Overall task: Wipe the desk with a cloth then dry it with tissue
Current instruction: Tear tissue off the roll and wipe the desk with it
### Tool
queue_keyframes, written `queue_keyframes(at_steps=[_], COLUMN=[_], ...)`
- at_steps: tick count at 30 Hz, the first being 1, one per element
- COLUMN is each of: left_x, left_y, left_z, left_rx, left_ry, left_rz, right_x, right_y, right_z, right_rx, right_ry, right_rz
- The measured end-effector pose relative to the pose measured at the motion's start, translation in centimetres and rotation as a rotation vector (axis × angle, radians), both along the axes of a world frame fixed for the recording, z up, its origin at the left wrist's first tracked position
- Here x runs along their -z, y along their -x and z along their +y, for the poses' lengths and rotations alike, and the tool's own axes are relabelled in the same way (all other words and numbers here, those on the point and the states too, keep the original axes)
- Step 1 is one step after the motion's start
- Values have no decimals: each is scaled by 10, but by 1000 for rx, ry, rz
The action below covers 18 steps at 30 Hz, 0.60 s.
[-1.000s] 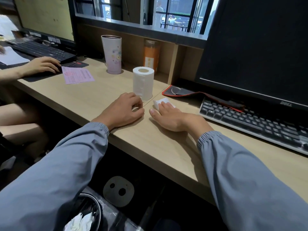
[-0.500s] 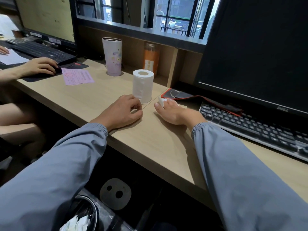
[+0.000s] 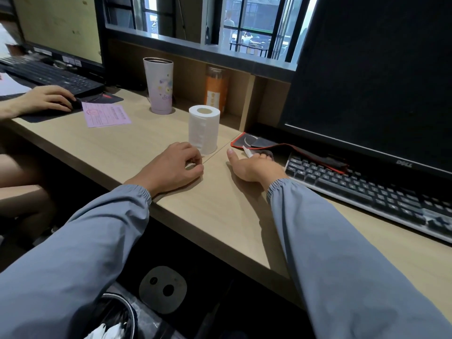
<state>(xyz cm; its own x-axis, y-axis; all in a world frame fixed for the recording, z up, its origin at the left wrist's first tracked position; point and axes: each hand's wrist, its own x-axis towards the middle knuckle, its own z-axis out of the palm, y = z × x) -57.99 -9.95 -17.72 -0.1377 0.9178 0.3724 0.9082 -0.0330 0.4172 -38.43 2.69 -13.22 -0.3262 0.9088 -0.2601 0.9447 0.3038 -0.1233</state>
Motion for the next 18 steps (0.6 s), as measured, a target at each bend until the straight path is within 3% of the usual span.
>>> queue_keyframes(at_steps=[18], left_x=[1], left_y=[0], left_z=[4], left_rx=[15], left_ry=[-3], left_rz=[12], right_x=[9], right_y=[-12], right_z=[-29], right_rx=[1], right_ry=[-50], right_rz=[-103])
